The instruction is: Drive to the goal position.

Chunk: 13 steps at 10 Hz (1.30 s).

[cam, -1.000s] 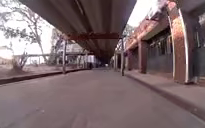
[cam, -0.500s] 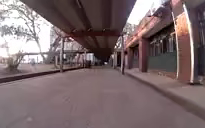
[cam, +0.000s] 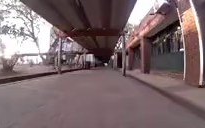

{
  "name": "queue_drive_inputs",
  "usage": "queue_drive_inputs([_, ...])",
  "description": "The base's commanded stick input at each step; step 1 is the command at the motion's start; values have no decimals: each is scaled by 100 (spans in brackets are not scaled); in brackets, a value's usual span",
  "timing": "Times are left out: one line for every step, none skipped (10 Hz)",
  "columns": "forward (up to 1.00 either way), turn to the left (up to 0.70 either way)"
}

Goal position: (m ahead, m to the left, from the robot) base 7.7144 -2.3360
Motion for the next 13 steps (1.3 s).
queue_drive_inputs([70, 0])
queue_drive_inputs([70, 0])
queue_drive_inputs([70, 0])
queue_drive_inputs([70, 0])
queue_drive_inputs([70, 0])
queue_drive_inputs([70, 0])
queue_drive_inputs([70, 0])
queue_drive_inputs([70, 0])
queue_drive_inputs([70, 0])
queue_drive_inputs([70, 0])
queue_drive_inputs([70, 0])
queue_drive_inputs([70, 0])
queue_drive_inputs([70, 0])
